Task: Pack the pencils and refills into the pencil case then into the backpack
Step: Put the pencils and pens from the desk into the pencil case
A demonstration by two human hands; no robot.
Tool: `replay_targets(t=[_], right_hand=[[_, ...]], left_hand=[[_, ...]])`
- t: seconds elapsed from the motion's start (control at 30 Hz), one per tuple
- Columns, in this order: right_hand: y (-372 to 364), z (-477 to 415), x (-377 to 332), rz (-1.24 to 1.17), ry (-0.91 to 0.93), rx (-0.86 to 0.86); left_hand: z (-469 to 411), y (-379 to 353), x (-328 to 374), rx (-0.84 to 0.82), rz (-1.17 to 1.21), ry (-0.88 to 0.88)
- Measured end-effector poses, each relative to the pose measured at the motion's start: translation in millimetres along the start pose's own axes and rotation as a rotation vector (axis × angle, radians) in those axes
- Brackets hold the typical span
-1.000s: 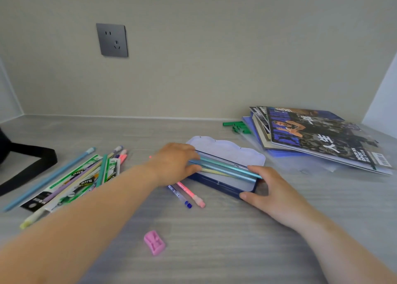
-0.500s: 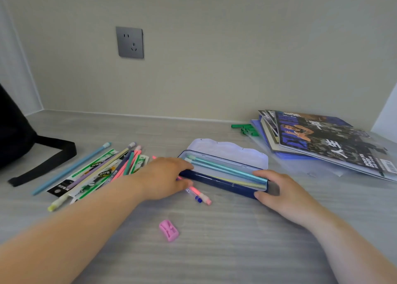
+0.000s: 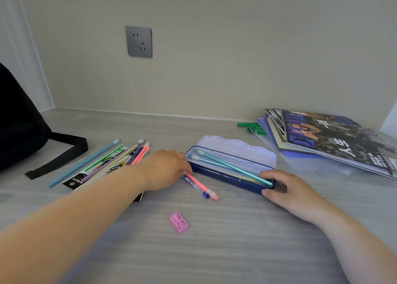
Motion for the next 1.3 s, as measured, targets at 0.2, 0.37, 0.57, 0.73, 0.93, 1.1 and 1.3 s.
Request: replay_targets(t=[0.2,0.37,0.57,0.73,0.93,1.1,1.3], right_hand=[[0.6,-0.2,1.9,-0.035,-0.008,-0.001],[4.0,1.6,1.8,-0.036,-0.006,0.035],[8.6,1.1,1.8,-0.069,-0.034,0.087],[11.7,-0.5,9.6,-0.192,-0.103,0.120],[12.3,-2.7,15.4,-0.227,-0.137,0.123],[18.0,-1.9,29.8,-0.361,-0.230,0.170],[23.5,-3.4,45.3,-0.491,-0.293,0.219]], left_hand=[[-14.9,2.2,3.3,-0.134,-0.053,0.072],[-16.4,2.1,12.0,-0.162,-0.152,0.035],[-9.2,1.4,18.6,-0.078,-0.297,-0.014],[8.6,23.2,15.2,0.195,-0.129,-0.039],[0.1,53.1,12.8,0.468,0.496,-0.060],[-46.9,44.8,50.4,0.421,0.482,-0.117],[-80.7,6.0,69.4,0.204,0.169,-0.103]])
Point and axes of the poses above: each hand's wrist, its own z-axis away from the middle knuckle, its own y-axis out of the back of the hand, x = y × z, the point moved 9 cm from there along -z, towards the middle knuckle, and after that the axes turned 14 degrees about z, right-handed, at the moved point
